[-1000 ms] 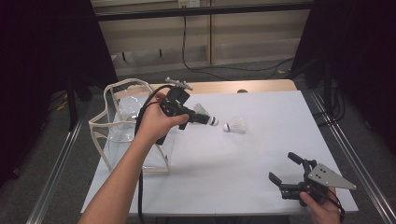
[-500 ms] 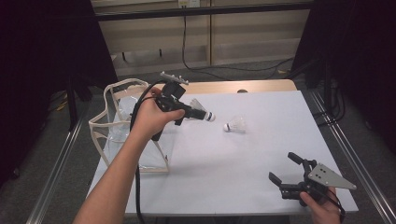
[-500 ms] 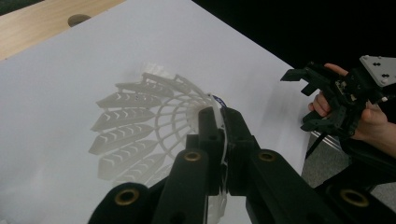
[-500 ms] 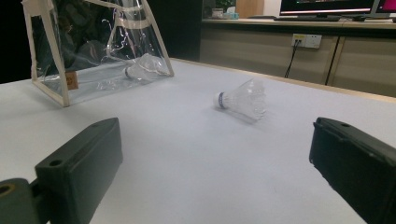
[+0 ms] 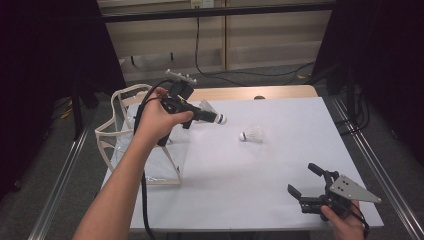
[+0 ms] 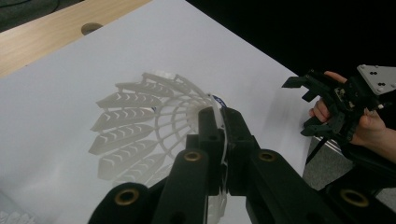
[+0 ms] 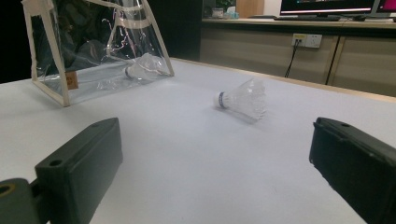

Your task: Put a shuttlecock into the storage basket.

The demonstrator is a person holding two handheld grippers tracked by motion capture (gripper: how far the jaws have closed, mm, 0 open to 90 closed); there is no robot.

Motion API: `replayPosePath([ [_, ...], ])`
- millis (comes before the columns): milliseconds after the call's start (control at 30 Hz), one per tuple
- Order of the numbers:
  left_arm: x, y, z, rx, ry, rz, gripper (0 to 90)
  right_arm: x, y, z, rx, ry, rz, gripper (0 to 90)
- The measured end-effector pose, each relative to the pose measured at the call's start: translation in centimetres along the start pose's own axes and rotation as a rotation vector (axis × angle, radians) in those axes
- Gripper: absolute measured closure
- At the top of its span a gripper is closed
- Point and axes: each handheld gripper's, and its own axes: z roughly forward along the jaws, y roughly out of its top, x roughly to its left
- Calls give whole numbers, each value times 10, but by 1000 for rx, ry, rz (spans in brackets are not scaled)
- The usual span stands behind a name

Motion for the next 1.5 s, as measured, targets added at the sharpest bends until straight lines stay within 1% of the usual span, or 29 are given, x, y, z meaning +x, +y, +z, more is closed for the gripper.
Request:
replayPosePath([
  [100,1,1,-3,-7,4,-7,884,0,0,0,1,0,2,24],
  [167,1,2,-4,-2,2,-6,884,0,0,0,0,0,2,24],
  [233,1,2,-6,3,13,-8,885,0,0,0,1,0,-3,24],
  [333,2,3,-9,0,7,-1,885,0,0,0,-1,0,0,23],
  [500,3,5,-12,-7,18,-8,885,0,0,0,1,1,-1,24],
  [600,4,5,-14,-6,16,-9,886,0,0,0,-2,0,1,24],
  [633,4,5,-15,-2,22,-8,886,0,0,0,0,-1,2,24],
  [900,5,7,-20,-2,32,-4,892,0,0,0,-2,1,1,24],
  [967,5,7,-21,-10,33,-13,893,0,0,0,-2,1,1,24],
  [1200,7,8,-27,-7,49,-9,895,0,0,0,-1,1,2,24],
  [1333,7,9,-30,-14,52,-17,895,0,0,0,-1,1,3,24],
  [1500,8,10,-33,-13,56,-7,896,0,0,0,0,1,2,24],
])
